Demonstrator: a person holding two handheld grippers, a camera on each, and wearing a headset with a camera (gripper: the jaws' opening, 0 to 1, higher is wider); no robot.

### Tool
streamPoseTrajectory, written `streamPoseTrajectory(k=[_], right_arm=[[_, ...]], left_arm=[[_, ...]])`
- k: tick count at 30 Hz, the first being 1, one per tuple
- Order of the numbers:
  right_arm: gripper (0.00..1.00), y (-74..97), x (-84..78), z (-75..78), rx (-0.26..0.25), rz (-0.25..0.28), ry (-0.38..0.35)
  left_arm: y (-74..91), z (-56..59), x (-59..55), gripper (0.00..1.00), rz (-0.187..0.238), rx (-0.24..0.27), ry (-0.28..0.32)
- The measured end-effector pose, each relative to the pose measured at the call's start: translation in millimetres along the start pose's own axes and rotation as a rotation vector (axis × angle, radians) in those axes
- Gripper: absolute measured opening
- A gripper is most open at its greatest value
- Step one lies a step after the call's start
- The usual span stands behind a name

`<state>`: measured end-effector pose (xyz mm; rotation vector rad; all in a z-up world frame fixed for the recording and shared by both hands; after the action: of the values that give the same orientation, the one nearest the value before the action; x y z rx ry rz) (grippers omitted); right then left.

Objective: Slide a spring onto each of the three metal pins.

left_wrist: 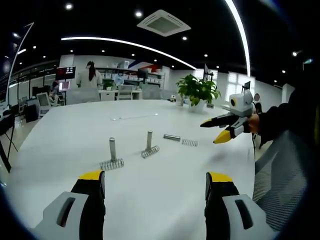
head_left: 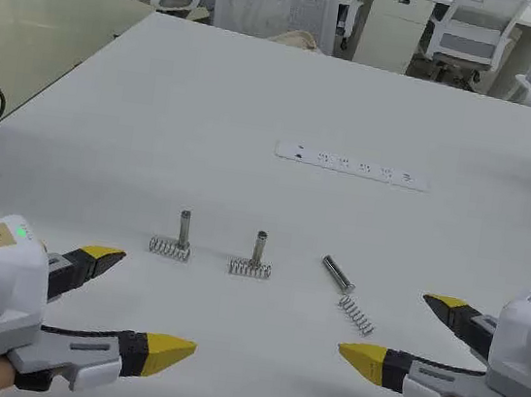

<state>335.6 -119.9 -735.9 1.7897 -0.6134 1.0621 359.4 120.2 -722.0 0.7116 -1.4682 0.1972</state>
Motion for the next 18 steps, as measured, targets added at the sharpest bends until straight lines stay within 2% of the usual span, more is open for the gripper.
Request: streamPoseTrajectory(k=[18], right_arm=[[0.82, 0.0, -0.1, 0.5, -0.003, -0.002, 0.005]], left_arm=[[-0.2, -1.9, -1.1, 0.80, 0.000, -0.002, -0.004]])
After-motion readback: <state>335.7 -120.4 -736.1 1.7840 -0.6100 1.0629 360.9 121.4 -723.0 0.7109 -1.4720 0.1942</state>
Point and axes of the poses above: the centre of the closed fingertips' face, and the gripper's own axes: y roughly backward along the fingers, z roughly to its right, x roughly out of its top, the point moved 1 cm from there along y, roughly backward along the fingers, and after that the axes turned 10 degrees about -y, right-handed, at the moved point
